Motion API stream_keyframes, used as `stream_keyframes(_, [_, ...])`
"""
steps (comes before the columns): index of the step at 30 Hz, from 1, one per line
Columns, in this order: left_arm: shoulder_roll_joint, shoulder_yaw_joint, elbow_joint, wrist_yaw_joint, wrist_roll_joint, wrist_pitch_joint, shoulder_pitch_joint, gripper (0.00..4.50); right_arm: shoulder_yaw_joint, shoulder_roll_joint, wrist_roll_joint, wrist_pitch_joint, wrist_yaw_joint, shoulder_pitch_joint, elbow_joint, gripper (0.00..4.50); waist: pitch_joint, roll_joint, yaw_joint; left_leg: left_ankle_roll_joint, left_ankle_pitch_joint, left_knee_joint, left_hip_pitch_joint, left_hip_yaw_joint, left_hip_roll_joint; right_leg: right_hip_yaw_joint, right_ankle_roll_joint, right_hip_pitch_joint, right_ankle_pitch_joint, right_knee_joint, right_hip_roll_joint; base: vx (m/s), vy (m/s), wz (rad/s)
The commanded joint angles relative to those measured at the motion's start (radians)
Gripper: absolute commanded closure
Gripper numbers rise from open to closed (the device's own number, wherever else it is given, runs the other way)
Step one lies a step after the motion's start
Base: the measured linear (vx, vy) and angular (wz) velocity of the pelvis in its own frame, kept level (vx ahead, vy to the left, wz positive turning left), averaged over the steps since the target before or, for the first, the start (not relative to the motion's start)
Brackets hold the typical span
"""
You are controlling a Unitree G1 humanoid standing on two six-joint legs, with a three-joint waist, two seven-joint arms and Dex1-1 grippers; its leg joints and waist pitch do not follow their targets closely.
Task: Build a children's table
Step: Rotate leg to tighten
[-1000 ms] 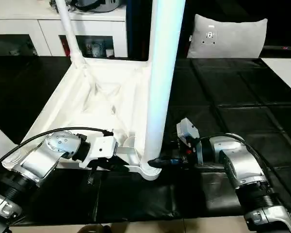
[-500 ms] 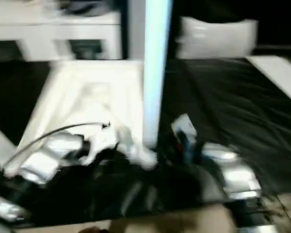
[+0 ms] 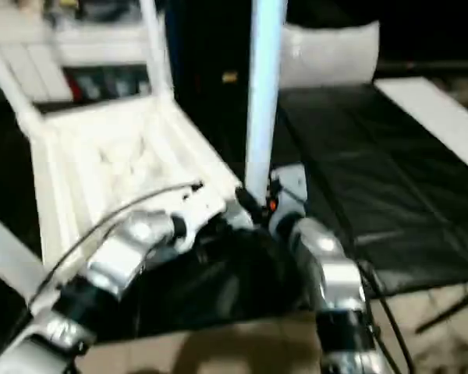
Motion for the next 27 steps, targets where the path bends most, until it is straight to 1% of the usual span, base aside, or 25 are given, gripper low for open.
stream_keyframes(1, [0.025, -0.004, 0.003, -0.008, 0.012, -0.056, -0.014, 4.5, 0.04, -0.028, 0.026, -0.014, 0.086, 0.022, -0.014, 1.03, -0.059, 0.0, -0.006, 0.012, -0.313, -0.093, 0.009, 0.0, 0.04, 0.028, -0.183, 0.043, -0.256, -0.083, -0.036, 0.0, 0.0, 0.0])
stream_keyframes(2, [0.043, -0.003, 0.006, -0.024, 0.008, -0.073, -0.012, 4.5, 0.033, -0.056, 0.034, -0.025, 0.119, 0.028, -0.019, 0.87, -0.058, -0.002, -0.006, 0.017, -0.311, -0.092, 0.006, 0.002, 0.038, 0.03, -0.18, 0.044, -0.267, -0.085, -0.039, 0.0, 0.0, 0.0])
stream_keyframes(3, [0.063, -0.003, 0.01, -0.043, 0.003, -0.089, -0.011, 4.5, 0.026, -0.085, 0.044, -0.036, 0.156, 0.034, -0.023, 0.87, -0.057, -0.001, -0.005, 0.023, -0.295, -0.093, -0.001, 0.003, 0.037, 0.031, -0.172, 0.049, -0.286, -0.087, -0.043, 0.0, 0.0, 0.0])
stream_keyframes(4, [0.071, -0.003, 0.01, -0.053, 0.001, -0.097, -0.01, 4.5, 0.024, -0.098, 0.048, -0.042, 0.175, 0.037, -0.026, 0.87, -0.057, -0.002, -0.004, 0.029, -0.281, -0.091, -0.001, 0.005, 0.038, 0.032, -0.165, 0.047, -0.297, -0.09, -0.043, 0.0, 0.0, 0.0])
stream_keyframes(5, [0.076, -0.003, 0.011, -0.059, -0.001, -0.101, -0.009, 4.5, 0.022, -0.106, 0.05, -0.045, 0.186, 0.038, -0.028, 0.57, -0.057, -0.002, -0.003, 0.033, -0.265, -0.09, -0.003, 0.006, 0.038, 0.032, -0.165, 0.047, -0.294, -0.09, -0.044, 0.0, 0.0, 0.0])
stream_keyframes(7, [0.099, -0.007, 0.012, -0.097, -0.001, -0.124, -0.005, 4.5, 0.013, -0.148, 0.061, -0.065, 0.25, 0.043, -0.033, 0.55, -0.058, -0.001, -0.003, 0.033, -0.246, -0.091, -0.005, 0.006, 0.039, 0.031, -0.169, 0.047, -0.286, -0.088, -0.043, 0.0, 0.0, 0.0])
stream_keyframes(8, [0.12, -0.014, 0.011, -0.13, -0.003, -0.146, -0.001, 4.5, 0.009, -0.186, 0.072, -0.07, 0.306, 0.047, -0.04, 0.49, -0.059, -0.003, -0.002, 0.035, -0.241, -0.09, -0.005, 0.006, 0.04, 0.03, -0.17, 0.049, -0.279, -0.087, -0.043, 0.0, 0.0, 0.0])
stream_keyframes(9, [0.12, -0.014, 0.011, -0.13, -0.003, -0.146, -0.001, 4.5, 0.009, -0.186, 0.072, -0.07, 0.306, 0.047, -0.04, 0.36, -0.059, -0.002, -0.001, 0.041, -0.228, -0.089, -0.005, 0.007, 0.041, 0.031, -0.177, 0.05, -0.257, -0.085, -0.043, 0.0, 0.0, 0.0])
stream_keyframes(12, [0.176, -0.047, 0.022, -0.218, -0.019, -0.23, 0.004, 4.5, 0.023, -0.286, 0.092, -0.09, 0.457, 0.048, -0.038, 0.36, -0.06, -0.001, 0.001, 0.055, -0.209, -0.087, -0.005, 0.008, 0.043, 0.031, -0.202, 0.051, -0.201, -0.078, -0.042, 0.0, 0.0, 0.0])
stream_keyframes(13, [0.176, -0.047, 0.022, -0.218, -0.019, -0.23, 0.004, 4.5, 0.023, -0.286, 0.092, -0.09, 0.457, 0.048, -0.038, 0.36, -0.06, -0.002, 0.002, 0.061, -0.211, -0.085, -0.002, 0.01, 0.043, 0.03, -0.212, 0.05, -0.192, -0.077, -0.042, 0.0, 0.0, 0.0])
stream_keyframes(14, [0.189, -0.058, 0.026, -0.253, -0.03, -0.271, 0.005, 4.5, 0.03, -0.313, 0.097, -0.106, 0.503, 0.045, -0.032, 0.36, -0.06, -0.003, 0.002, 0.063, -0.205, -0.085, -0.002, 0.011, 0.043, 0.031, -0.217, 0.05, -0.185, -0.076, -0.043, 0.0, 0.0, 0.0])
stream_keyframes(15, [0.202, -0.065, 0.023, -0.297, -0.048, -0.291, 0.006, 4.5, 0.038, -0.34, 0.105, -0.117, 0.554, 0.038, -0.02, 0.36, -0.063, -0.002, 0.006, 0.07, -0.202, -0.084, 0.0, 0.011, 0.044, 0.03, -0.225, 0.052, -0.176, -0.075, -0.044, 0.0, 0.0, 0.0])
stream_keyframes(16, [0.202, -0.065, 0.023, -0.297, -0.048, -0.291, 0.006, 4.5, 0.038, -0.34, 0.105, -0.117, 0.554, 0.038, -0.02, 0.36, -0.062, -0.001, 0.007, 0.072, -0.197, -0.084, 0.0, 0.011, 0.045, 0.031, -0.23, 0.051, -0.163, -0.073, -0.043, 0.0, 0.0, 0.0])
stream_keyframes(17, [0.212, -0.072, 0.024, -0.334, -0.059, -0.323, 0.004, 4.5, 0.046, -0.363, 0.108, -0.131, 0.604, 0.028, -0.005, 0.36, -0.062, 0.001, 0.01, 0.076, -0.19, -0.083, 0.003, 0.012, 0.047, 0.031, -0.242, 0.049, -0.143, -0.071, -0.043, 0.0, 0.0, 0.0])
stream_keyframes(19, [0.235, -0.09, 0.031, -0.424, -0.077, -0.381, -0.007, 4.5, 0.074, -0.409, 0.099, -0.17, 0.706, -0.011, 0.05, 0.36, -0.064, -0.003, 0.013, 0.085, -0.184, -0.081, 0.003, 0.015, 0.046, 0.029, -0.261, 0.052, -0.126, -0.068, -0.045, 0.0, 0.0, 0.0])
stream_keyframes(20, [0.238, -0.093, 0.033, -0.438, -0.08, -0.39, -0.009, 4.5, 0.08, -0.413, 0.096, -0.174, 0.716, -0.017, 0.057, 0.52, -0.063, -0.003, 0.012, 0.087, -0.181, -0.08, 0.003, 0.015, 0.045, 0.029, -0.264, 0.052, -0.126, -0.067, -0.043, 0.0, 0.0, 0.0])
stream_keyframes(21, [0.241, -0.096, 0.034, -0.448, -0.081, -0.397, -0.01, 4.5, 0.083, -0.417, 0.094, -0.177, 0.724, -0.022, 0.063, 0.52, -0.063, -0.002, 0.015, 0.087, -0.181, -0.08, 0.007, 0.018, 0.048, 0.031, -0.268, 0.049, -0.125, -0.067, -0.045, 0.0, 0.0, 0.0])
stream_keyframes(22, [0.248, -0.102, 0.037, -0.474, -0.086, -0.415, -0.012, 4.5, 0.093, -0.422, 0.095, -0.177, 0.748, -0.032, 0.073, 0.62, -0.062, -0.002, 0.017, 0.088, -0.18, -0.08, 0.008, 0.018, 0.049, 0.031, -0.27, 0.049, -0.123, -0.067, -0.046, 0.0, 0.0, 0.0])
stream_keyframes(23, [0.253, -0.107, 0.038, -0.496, -0.092, -0.433, -0.013, 4.5, 0.101, -0.425, 0.099, -0.17, 0.77, -0.038, 0.076, 0.62, -0.062, -0.003, 0.019, 0.089, -0.185, -0.081, 0.005, 0.018, 0.048, 0.03, -0.27, 0.052, -0.138, -0.067, -0.045, 0.0, 0.0, 0.0])
stream_keyframes(24, [0.253, -0.107, 0.038, -0.496, -0.092, -0.433, -0.013, 4.5, 0.101, -0.425, 0.099, -0.17, 0.77, -0.038, 0.076, 0.62, -0.062, -0.003, 0.024, 0.086, -0.179, -0.081, 0.007, 0.019, 0.05, 0.031, -0.267, 0.051, -0.136, -0.066, -0.046, 0.0, 0.0, 0.0])
stream_keyframes(25, [0.259, -0.112, 0.032, -0.533, -0.107, -0.441, -0.015, 4.5, 0.12, -0.43, 0.107, -0.156, 0.814, -0.046, 0.078, 0.8, -0.063, -0.005, 0.029, 0.085, -0.173, -0.08, 0.008, 0.02, 0.051, 0.031, -0.266, 0.052, -0.136, -0.065, -0.046, 0.0, 0.0, 0.0])
stream_keyframes(27, [0.265, -0.119, 0.028, -0.566, -0.119, -0.45, -0.018, 4.5, 0.136, -0.43, 0.109, -0.149, 0.843, -0.055, 0.085, 0.95, -0.064, -0.003, 0.037, 0.087, -0.162, -0.08, 0.008, 0.022, 0.053, 0.031, -0.268, 0.05, -0.127, -0.062, -0.046, 0.0, 0.0, 0.0])
